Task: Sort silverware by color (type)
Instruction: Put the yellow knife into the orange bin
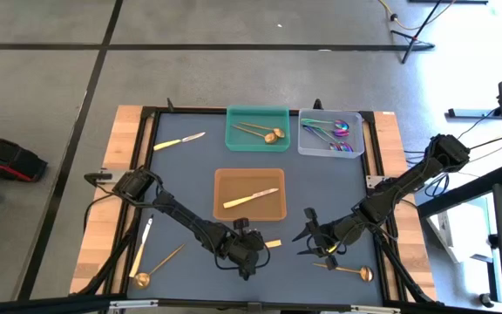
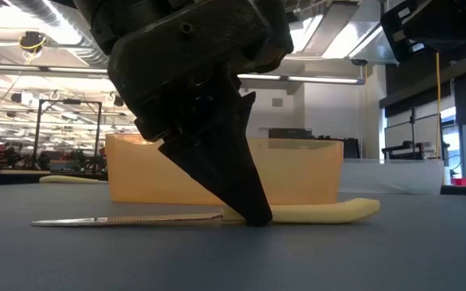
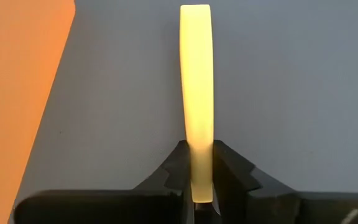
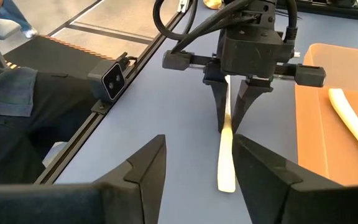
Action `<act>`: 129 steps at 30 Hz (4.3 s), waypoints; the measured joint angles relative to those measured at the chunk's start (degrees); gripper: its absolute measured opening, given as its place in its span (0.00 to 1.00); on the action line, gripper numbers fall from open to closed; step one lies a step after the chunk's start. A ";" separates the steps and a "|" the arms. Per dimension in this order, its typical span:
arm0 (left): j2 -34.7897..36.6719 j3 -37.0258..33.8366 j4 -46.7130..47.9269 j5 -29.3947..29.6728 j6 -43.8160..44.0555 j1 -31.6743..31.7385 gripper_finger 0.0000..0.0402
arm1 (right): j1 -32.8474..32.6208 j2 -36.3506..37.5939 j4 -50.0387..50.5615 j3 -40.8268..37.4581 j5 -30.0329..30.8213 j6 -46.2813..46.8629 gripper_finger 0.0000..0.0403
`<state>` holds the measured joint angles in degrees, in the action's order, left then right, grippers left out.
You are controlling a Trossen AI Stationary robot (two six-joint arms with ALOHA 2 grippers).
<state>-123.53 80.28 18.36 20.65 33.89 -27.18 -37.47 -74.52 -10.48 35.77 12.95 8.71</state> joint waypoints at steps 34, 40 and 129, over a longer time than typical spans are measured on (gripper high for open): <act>15.00 -3.43 8.01 21.81 -30.24 6.66 0.12 | 11.18 0.33 16.57 5.26 25.64 -18.01 0.43; 15.00 -7.84 5.08 11.30 -32.95 12.18 0.12 | 13.74 0.33 18.32 5.25 29.07 -18.18 0.43; 20.09 -21.00 38.78 -6.00 -42.10 81.67 0.42 | 38.62 0.33 19.15 5.20 2.40 -25.53 0.43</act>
<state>-103.44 59.28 57.13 14.65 -8.22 54.49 1.15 -74.19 8.67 40.97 15.35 -16.82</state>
